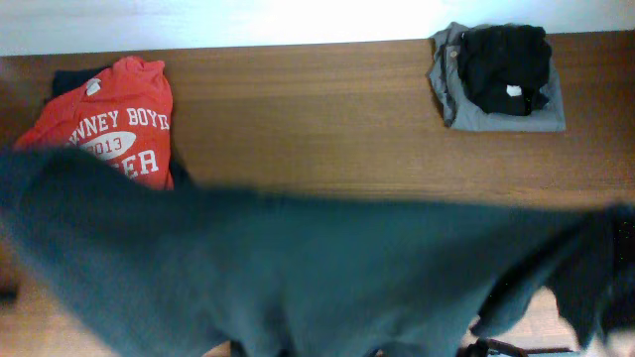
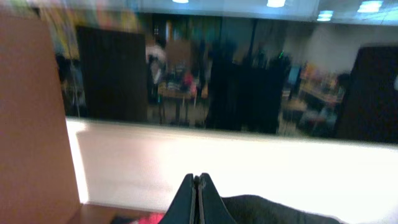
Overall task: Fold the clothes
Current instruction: 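Lay the green shirt flat on the table center with both grippers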
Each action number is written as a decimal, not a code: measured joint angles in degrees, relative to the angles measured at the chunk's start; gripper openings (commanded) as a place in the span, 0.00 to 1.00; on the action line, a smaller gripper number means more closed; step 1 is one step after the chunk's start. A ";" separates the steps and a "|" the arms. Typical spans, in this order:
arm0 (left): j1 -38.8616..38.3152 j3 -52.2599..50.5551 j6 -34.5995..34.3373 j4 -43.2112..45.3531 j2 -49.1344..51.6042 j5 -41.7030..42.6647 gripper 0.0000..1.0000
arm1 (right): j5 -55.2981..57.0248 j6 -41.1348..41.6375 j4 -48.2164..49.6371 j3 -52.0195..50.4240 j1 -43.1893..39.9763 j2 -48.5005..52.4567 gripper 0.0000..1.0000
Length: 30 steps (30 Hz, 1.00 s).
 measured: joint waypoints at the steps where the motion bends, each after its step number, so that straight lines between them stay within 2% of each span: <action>1: 0.00 -1.29 0.00 0.48 1.22 -0.04 0.01 | -0.35 -0.07 0.17 -0.42 0.00 1.05 0.04; 7: -0.44 -8.61 0.00 1.95 11.69 0.66 0.01 | -4.22 -1.79 0.66 -5.01 0.68 17.25 0.04; 13: -0.61 -10.82 -0.02 2.08 25.35 1.01 0.01 | -4.48 -4.31 3.87 -7.15 5.99 32.74 0.04; 19: -0.59 -10.84 -0.02 5.40 38.71 -0.35 0.01 | -3.08 -4.98 13.14 -7.30 11.63 48.94 0.04; 24: -0.94 -10.84 -0.02 12.13 51.52 -1.07 0.01 | -1.73 -4.39 25.97 -7.37 14.71 62.97 0.04; 30: -3.89 -10.86 0.00 23.32 64.46 -1.57 0.01 | 0.83 -2.69 37.53 -7.63 16.15 70.93 0.04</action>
